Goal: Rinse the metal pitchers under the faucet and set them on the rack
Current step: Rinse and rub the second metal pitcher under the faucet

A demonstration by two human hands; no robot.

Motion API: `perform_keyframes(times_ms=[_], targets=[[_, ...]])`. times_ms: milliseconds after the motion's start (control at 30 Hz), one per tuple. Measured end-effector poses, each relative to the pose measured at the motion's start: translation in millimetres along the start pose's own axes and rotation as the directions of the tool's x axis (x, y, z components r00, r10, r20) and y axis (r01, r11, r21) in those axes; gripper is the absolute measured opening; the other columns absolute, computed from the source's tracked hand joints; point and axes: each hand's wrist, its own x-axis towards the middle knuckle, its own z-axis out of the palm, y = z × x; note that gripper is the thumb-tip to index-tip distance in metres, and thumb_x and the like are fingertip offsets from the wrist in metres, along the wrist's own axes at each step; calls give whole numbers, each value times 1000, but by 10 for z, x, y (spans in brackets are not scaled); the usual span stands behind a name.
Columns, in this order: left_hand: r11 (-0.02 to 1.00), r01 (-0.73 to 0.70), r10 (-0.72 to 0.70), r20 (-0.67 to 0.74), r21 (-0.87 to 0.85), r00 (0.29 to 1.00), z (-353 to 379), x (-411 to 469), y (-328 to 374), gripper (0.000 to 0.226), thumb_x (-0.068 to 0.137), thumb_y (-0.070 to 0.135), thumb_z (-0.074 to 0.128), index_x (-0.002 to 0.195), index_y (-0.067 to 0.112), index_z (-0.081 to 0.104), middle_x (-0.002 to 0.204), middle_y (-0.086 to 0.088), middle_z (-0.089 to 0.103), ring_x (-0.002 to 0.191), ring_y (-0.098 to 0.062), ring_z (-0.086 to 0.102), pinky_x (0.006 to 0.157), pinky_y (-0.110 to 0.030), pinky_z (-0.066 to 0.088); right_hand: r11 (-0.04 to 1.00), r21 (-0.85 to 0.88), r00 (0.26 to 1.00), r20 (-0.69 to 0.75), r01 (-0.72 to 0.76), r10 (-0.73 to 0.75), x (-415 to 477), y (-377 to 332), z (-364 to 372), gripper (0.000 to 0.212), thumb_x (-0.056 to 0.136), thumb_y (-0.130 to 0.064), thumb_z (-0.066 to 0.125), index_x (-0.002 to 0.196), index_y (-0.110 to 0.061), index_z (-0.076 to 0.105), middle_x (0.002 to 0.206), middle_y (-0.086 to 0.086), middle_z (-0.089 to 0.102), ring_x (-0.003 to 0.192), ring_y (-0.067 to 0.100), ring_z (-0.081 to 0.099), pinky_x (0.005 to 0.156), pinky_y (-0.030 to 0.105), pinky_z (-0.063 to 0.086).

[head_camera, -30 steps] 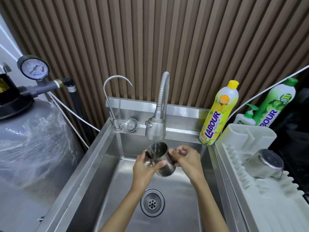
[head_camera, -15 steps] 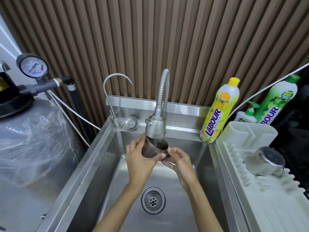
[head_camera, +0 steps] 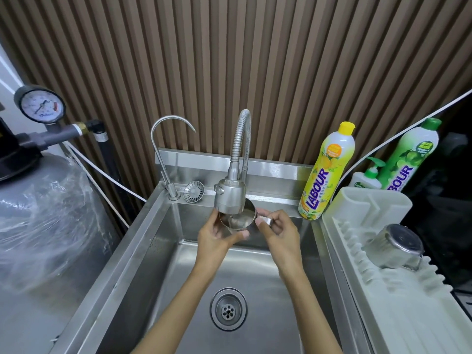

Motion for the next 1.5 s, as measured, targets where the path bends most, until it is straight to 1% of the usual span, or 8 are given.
perform_keyframes(times_ms=[200, 400, 567, 767, 967, 1200, 1367, 1500], targets=[[858, -196, 260, -71, 475, 963, -63, 7, 145, 73, 47, 22, 86, 115, 12, 62, 109, 4, 55, 103, -16, 57, 89, -26, 48, 804, 525, 958, 216, -278, 190, -15, 308, 183, 15, 88, -9, 56, 76, -6, 46, 82, 14, 66, 83, 26, 65, 87, 37, 52], [854, 32, 66, -169, 519, 983, -137, -144, 82, 65, 42, 66, 72, 98, 32, 65, 91, 0, 62, 87, -12, 61, 72, -16, 43, 971, 32, 968, 93, -238, 234, 38, 131, 59, 16, 85, -16, 66, 76, -8, 56, 76, 12, 65, 74, 23, 63, 59, 32, 60], [976, 161, -168, 40, 148, 985, -104, -115, -78, 40, 66, 8, 81, 102, 16, 68, 96, 1, 74, 100, -17, 67, 73, -7, 47, 938, -342, 998, 54, 51, -35, -1, -45, -54, 26, 81, -13, 68, 65, -21, 50, 82, 3, 71, 78, 16, 67, 71, 22, 52], [1000, -15, 14, -80, -12, 997, 16, 7, -28, 73, 56, -16, 77, 123, 2, 53, 114, -9, 68, 107, -17, 64, 94, -24, 50, 994, 104, 997, 69, 28, -35, 3, 48, -10, 19, 86, 1, 59, 76, -6, 46, 108, -9, 68, 101, -5, 63, 84, 8, 46], [822, -291, 364, -59, 491, 929, -97, -22, 133, 67, 54, 2, 85, 116, 8, 62, 114, 12, 50, 108, -3, 53, 94, -14, 43, 792, 517, 938, 281, -324, 201, 15, 336, 181, 17, 89, -3, 53, 75, -7, 47, 86, 11, 66, 86, 24, 66, 95, 38, 51], [702, 18, 168, -191, 712, 967, -129, -115, 148, 89, 45, 82, 60, 116, 27, 62, 88, 0, 45, 90, -18, 53, 80, -31, 46, 925, 49, 920, 135, -377, 368, 27, 82, 89, 20, 88, -23, 63, 83, -5, 57, 75, 12, 69, 63, 22, 68, 58, 32, 60], [910, 136, -104, -101, 391, 989, -88, -163, -46, 59, 50, 63, 76, 94, 25, 72, 87, 3, 73, 89, -13, 69, 85, -27, 51, 785, -617, 998, -20, -64, 66, -9, -290, 5, 23, 84, -35, 63, 77, -15, 55, 86, 7, 71, 86, 27, 64, 82, 36, 50], [986, 133, -132, -15, 103, 991, 3, -97, -56, 45, 64, 14, 83, 105, 15, 66, 98, -1, 74, 98, -17, 68, 87, -23, 52, 872, -483, 995, -4, 82, -96, -38, -308, 25, 18, 85, -17, 63, 74, -20, 50, 93, 1, 70, 85, 16, 64, 79, 28, 49]])
